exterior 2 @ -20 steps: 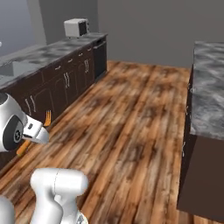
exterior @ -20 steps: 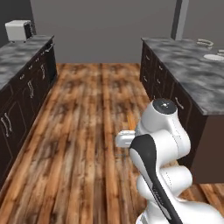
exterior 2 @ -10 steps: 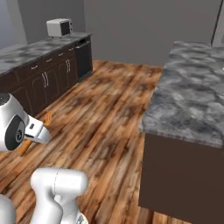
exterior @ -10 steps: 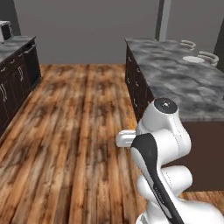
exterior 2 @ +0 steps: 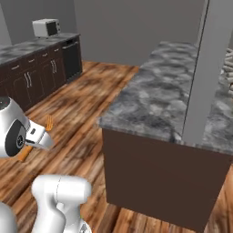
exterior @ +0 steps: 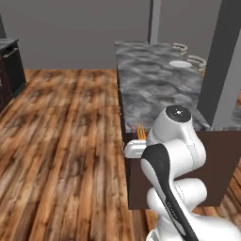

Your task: Take the fork and place it on the left side of the plate. Then take the spoon and place it on the right side of the plate. Make sure they're directly next to the plate.

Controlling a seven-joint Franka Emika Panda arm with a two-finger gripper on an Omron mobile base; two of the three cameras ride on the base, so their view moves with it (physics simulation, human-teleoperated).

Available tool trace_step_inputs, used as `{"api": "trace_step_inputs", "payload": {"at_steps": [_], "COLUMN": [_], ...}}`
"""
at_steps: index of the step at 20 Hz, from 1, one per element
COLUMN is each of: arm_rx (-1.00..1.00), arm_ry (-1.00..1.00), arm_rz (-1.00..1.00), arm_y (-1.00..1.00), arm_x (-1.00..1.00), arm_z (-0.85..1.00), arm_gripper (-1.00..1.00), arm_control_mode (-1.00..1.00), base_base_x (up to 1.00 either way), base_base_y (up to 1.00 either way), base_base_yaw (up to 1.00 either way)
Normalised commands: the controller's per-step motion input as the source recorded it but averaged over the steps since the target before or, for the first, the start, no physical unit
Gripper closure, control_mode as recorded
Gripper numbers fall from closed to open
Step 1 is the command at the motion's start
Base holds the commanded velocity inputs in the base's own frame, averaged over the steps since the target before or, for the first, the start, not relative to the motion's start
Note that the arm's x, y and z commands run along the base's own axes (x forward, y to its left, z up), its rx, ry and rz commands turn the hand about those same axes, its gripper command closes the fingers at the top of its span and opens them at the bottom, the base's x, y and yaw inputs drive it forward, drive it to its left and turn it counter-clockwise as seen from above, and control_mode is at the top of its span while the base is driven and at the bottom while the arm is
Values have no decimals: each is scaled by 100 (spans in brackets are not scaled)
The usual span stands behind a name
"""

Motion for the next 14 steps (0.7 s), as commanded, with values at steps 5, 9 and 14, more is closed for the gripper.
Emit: {"api": "trace_step_inputs", "payload": {"at_steps": [5,9,14], "arm_rx": [0,0,0], "arm_ry": [0,0,0], "arm_rz": [0,0,0], "arm_y": [0,0,0], "arm_x": [0,0,0], "arm_z": [0,0,0], "arm_gripper": [100,100,100], "arm_control_mode": [100,100,100], "base_base_x": [0,0,0], "base_base_y": [-100,-100,-100], "base_base_yaw": [0,1,2]}}
